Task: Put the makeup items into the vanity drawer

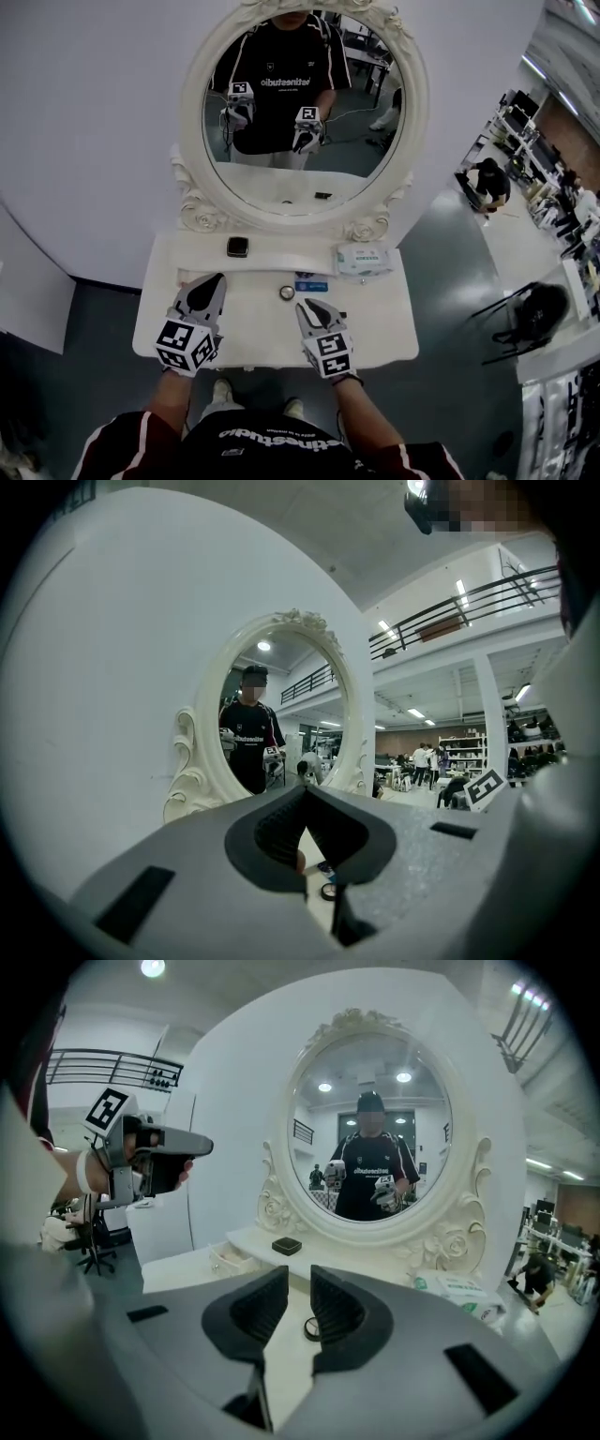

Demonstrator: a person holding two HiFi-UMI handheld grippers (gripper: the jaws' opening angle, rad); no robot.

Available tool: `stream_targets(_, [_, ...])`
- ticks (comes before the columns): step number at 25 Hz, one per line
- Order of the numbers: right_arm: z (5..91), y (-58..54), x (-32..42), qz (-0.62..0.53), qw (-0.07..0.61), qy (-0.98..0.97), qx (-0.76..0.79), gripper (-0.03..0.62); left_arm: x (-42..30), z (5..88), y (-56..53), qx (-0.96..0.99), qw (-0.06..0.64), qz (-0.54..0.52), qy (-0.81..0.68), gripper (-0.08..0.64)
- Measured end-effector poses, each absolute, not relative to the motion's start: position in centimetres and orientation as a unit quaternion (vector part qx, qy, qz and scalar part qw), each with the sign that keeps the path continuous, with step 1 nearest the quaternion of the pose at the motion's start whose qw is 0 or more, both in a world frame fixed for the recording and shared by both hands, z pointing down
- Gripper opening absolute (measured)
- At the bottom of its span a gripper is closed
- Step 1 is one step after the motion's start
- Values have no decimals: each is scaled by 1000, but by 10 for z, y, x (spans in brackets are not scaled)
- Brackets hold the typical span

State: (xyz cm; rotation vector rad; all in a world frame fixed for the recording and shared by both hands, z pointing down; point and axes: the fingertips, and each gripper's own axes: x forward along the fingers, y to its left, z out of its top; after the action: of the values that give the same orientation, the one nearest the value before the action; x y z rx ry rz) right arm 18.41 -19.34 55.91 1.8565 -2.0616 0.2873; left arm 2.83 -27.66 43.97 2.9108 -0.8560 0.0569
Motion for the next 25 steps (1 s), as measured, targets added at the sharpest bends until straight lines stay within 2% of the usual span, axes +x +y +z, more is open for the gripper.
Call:
stream_targets(14, [486,-169,213,81,82,-721,683,75,57,414,-255,963,33,7,-268,3])
stream_targets(25, [427,-177,237,59,11,-702,709,71,47,392,-260,959,14,-16,-283,3])
